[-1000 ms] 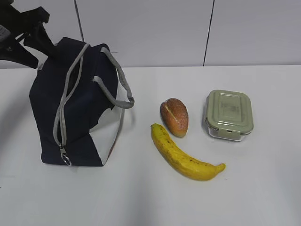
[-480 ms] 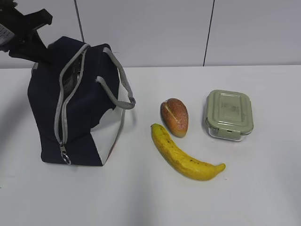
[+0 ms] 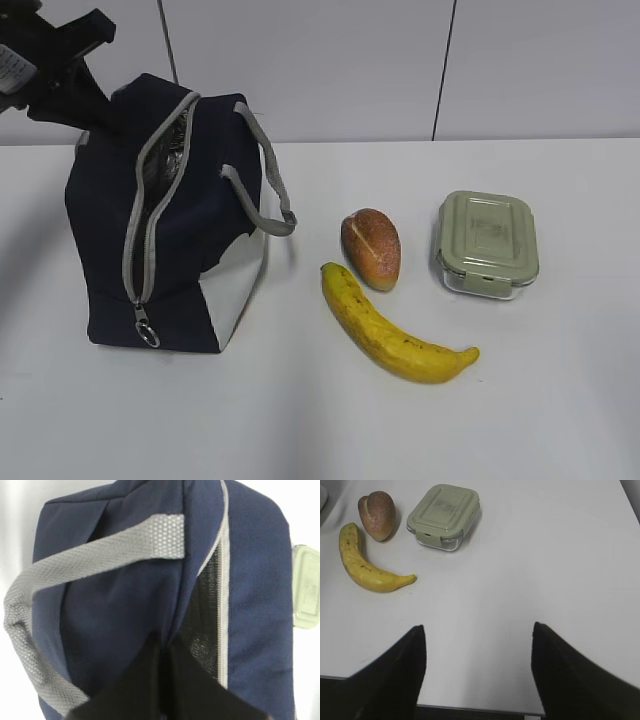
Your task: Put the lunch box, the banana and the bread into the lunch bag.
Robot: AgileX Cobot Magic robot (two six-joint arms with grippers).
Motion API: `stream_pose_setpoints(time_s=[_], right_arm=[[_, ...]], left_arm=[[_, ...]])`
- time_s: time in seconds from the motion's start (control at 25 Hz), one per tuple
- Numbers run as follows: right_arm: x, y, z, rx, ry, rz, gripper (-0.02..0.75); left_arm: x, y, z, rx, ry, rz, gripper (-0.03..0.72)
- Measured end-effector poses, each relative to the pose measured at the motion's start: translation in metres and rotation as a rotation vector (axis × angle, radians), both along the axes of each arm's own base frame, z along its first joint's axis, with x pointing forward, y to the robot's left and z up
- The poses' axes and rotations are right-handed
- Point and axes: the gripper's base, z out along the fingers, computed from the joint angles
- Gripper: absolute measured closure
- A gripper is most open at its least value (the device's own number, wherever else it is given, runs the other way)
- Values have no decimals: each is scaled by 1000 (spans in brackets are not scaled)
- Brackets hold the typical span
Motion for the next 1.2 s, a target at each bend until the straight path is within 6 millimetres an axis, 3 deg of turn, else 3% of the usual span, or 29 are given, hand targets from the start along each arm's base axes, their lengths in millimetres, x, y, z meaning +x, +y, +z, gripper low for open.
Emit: stream_pose_setpoints(time_s=[0.56, 0.76, 0.88, 1.2], right_arm=[[0, 0, 0, 2, 0, 1, 247], [4, 5, 10, 49, -18, 33, 247], [22, 5, 19, 77, 6, 41, 247], [90, 8, 31, 230, 178, 59, 247]], left_arm=[[0, 0, 0, 0, 2, -1, 691], [0, 0, 0, 0, 3, -2, 691], [0, 0, 0, 0, 3, -2, 691], [-2, 0, 0, -1, 20, -12, 691]])
